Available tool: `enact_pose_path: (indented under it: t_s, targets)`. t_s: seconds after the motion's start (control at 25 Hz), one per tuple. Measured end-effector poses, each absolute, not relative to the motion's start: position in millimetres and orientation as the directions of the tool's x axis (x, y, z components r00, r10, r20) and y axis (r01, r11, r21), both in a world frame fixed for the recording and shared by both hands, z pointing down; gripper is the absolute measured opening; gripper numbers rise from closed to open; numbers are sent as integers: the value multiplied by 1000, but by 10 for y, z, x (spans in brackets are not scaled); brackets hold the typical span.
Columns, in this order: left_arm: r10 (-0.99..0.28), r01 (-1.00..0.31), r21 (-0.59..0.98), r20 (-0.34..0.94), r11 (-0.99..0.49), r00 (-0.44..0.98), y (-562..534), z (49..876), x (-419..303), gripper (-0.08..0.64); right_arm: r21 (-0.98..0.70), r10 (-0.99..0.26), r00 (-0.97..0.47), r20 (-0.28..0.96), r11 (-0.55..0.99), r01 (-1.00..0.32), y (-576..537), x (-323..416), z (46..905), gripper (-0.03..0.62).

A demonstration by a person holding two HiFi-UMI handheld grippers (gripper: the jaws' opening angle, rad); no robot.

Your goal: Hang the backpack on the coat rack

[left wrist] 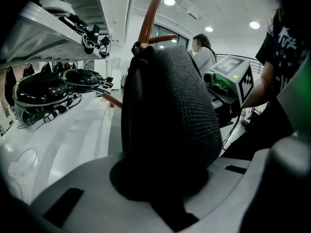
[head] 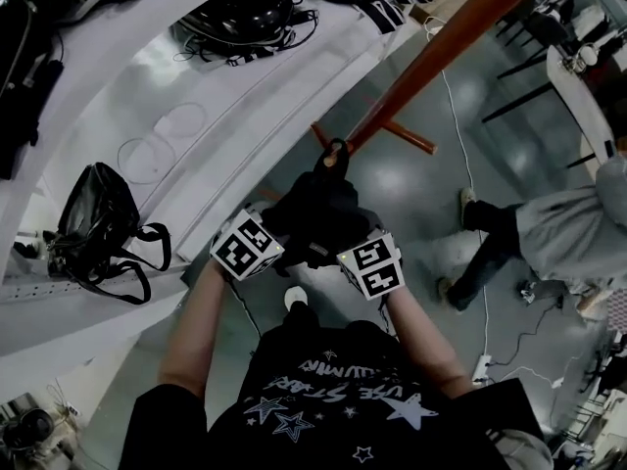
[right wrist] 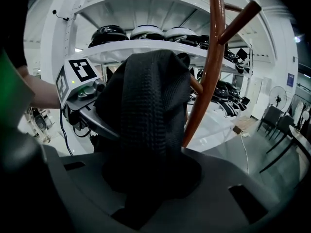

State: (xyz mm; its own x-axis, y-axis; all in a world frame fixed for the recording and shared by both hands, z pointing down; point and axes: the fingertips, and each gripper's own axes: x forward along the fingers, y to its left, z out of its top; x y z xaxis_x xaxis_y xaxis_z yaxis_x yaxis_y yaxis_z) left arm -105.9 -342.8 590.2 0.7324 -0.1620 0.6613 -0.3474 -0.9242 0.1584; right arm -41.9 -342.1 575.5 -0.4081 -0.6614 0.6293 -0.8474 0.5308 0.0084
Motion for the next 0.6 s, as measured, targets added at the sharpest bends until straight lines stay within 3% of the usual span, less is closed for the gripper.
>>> enact_pose_path:
  t_s: [0.6]
  targets:
    - [-106,-328,201,686,-923,720,-3647,6230,-764,77,-35,-646,-366,670,465,-885,-3600,-118,6077,89]
